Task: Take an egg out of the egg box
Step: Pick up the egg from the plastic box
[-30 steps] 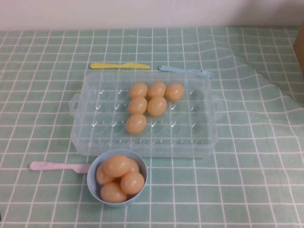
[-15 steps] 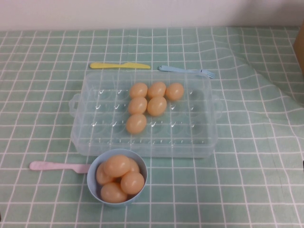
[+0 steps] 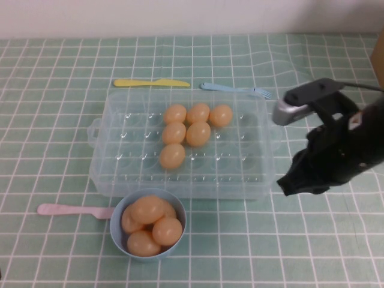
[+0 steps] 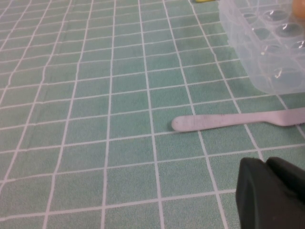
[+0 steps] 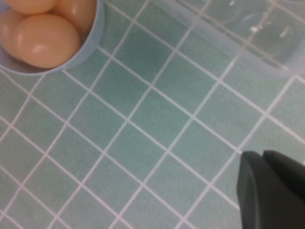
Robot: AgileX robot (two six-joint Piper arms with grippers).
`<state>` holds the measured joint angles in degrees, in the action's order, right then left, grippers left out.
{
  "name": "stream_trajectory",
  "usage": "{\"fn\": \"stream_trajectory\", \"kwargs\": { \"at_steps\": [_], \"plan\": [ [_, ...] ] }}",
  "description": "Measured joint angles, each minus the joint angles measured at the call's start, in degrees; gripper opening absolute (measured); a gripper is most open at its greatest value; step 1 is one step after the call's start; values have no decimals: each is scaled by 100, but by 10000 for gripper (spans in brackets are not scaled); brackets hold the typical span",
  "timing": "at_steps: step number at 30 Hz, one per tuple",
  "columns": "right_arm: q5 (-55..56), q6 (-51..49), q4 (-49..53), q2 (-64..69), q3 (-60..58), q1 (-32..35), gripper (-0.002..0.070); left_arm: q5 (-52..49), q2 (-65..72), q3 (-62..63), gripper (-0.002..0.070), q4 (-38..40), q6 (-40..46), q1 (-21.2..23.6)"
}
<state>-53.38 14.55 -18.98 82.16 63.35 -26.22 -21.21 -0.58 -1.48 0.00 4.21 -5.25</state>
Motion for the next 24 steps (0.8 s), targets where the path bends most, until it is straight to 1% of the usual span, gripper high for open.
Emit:
{"fn": "stream_trajectory", "kwargs": {
  "at_steps": [6,10,12,15,20,23,24],
  "plan": [
    [-219,-178,299,1031,1125,-499,-17,0,0,0,-3,0,0,0],
    [-232,-665,425,1560,1776,-540,-11,0,0,0,-3,0,0,0],
    [-232,-905,533,1773,2067,-540,12,0,0,0,-3,0,0,0],
    [-209,-1405,766,2101,2522,-540,92,0,0,0,-3,0,0,0],
    [70,-2358,1048,2692,3253,-515,307,0,0,0,-3,0,0,0],
    [355,-2907,1096,3091,3643,-440,399,0,0,0,-3,0,0,0],
    [445,-3022,1096,3202,3744,-428,416,0,0,0,-3,0,0,0]
  ]
}}
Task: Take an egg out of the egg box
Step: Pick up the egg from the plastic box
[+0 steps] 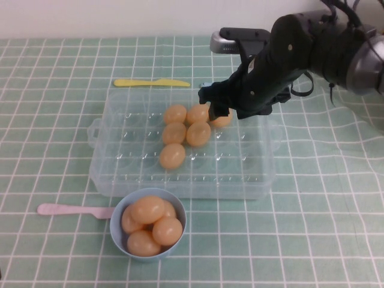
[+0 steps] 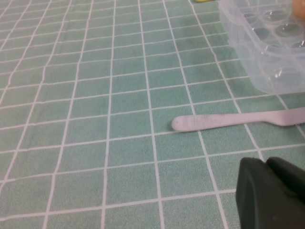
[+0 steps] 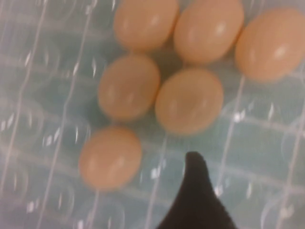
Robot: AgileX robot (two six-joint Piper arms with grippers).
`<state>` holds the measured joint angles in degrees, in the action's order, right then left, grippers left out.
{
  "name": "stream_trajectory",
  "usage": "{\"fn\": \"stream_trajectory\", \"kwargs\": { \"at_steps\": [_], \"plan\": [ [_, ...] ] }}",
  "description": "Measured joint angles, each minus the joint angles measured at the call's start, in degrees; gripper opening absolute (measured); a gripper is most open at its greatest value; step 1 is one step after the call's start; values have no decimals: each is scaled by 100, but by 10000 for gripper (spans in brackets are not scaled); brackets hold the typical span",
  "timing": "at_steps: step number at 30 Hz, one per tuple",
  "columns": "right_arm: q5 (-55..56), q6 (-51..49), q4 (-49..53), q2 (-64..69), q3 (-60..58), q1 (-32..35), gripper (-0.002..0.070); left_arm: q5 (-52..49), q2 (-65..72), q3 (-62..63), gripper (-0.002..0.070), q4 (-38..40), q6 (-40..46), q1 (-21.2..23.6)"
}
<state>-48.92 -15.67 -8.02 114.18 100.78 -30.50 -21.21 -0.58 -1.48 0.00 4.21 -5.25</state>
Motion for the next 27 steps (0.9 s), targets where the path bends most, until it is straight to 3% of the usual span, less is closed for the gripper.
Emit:
{"fn": "stream_trajectory", "kwargs": {
  "at_steps": [14,27],
  "plan": [
    [146,-390,242,1593,1572,227,462,0,0,0,-3,0,2,0],
    [77,-390,444,1995,2031,357,480,0,0,0,-3,0,12,0]
  ]
}}
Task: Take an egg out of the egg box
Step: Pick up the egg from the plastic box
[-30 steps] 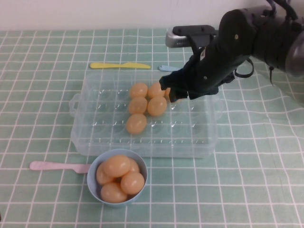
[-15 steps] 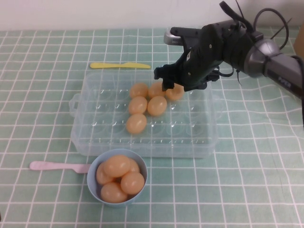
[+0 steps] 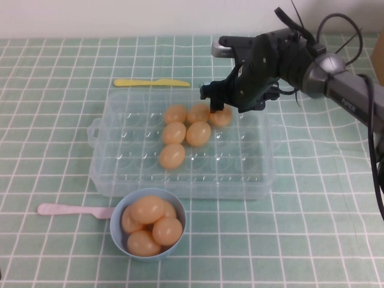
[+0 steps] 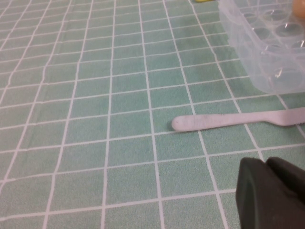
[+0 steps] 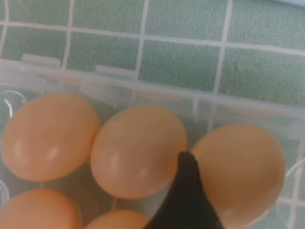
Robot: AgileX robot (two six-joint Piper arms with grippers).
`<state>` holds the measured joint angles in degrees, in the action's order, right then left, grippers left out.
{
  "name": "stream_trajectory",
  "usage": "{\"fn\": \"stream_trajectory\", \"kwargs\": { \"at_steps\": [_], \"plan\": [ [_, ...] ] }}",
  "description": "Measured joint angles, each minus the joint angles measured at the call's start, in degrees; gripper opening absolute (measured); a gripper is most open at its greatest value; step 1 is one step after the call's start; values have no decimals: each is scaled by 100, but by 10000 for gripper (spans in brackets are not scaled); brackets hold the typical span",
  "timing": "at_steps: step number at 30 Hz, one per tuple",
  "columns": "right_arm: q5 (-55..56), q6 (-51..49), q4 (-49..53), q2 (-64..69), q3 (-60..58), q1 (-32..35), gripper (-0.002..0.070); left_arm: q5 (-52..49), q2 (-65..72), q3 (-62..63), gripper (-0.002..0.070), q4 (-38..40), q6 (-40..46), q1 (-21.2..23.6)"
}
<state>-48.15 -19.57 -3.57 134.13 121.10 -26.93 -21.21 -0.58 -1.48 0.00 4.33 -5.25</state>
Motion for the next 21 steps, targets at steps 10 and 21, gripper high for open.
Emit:
{"fn": "stream_trajectory", "kwargs": {
  "at_steps": [10,21],
  "plan": [
    [177,0,13,55,13,0,480,0,0,0,-3,0,0,0],
    [203,0,96,55,13,0,480,0,0,0,-3,0,0,0]
  ]
}}
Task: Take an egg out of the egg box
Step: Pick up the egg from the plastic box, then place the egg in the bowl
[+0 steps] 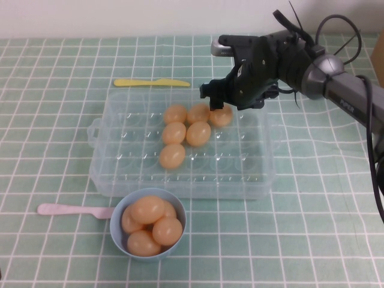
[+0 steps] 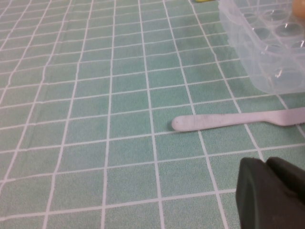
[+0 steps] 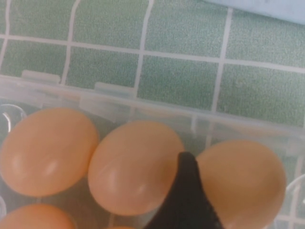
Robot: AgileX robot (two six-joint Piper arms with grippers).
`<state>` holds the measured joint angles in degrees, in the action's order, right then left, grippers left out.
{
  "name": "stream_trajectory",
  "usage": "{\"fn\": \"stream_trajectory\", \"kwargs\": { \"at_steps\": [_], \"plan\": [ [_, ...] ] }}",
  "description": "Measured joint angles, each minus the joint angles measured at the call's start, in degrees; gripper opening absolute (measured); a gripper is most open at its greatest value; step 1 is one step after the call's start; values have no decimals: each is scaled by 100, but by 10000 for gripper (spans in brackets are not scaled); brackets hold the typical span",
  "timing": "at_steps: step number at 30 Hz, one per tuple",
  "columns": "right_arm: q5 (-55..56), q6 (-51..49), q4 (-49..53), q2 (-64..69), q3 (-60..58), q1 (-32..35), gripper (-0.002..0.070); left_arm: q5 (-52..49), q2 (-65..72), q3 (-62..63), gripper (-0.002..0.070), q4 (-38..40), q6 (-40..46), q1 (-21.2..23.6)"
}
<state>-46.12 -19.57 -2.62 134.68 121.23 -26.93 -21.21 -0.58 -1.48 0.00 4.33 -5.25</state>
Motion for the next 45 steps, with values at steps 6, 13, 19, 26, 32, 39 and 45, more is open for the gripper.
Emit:
{"fn": "stream_trajectory", "kwargs": {
  "at_steps": [6,13,19,26,32,39,45],
  "plan": [
    [0,0,12,48,0,0,480,0,0,0,-3,0,0,0],
    [-30,0,12,132,10,0,480,0,0,0,-3,0,0,0],
    [-30,0,12,165,3,0,477,0,0,0,-3,0,0,0],
    [-20,0,12,165,3,0,382,0,0,0,-3,0,0,0],
    [-130,153,22,93,3,0,381,0,0,0,-3,0,0,0],
    [-807,440,69,-597,3,-77,378,0,0,0,-3,0,0,0],
    [-1881,1037,34,-1279,-8,-501,378,0,0,0,-3,0,0,0]
  ]
}}
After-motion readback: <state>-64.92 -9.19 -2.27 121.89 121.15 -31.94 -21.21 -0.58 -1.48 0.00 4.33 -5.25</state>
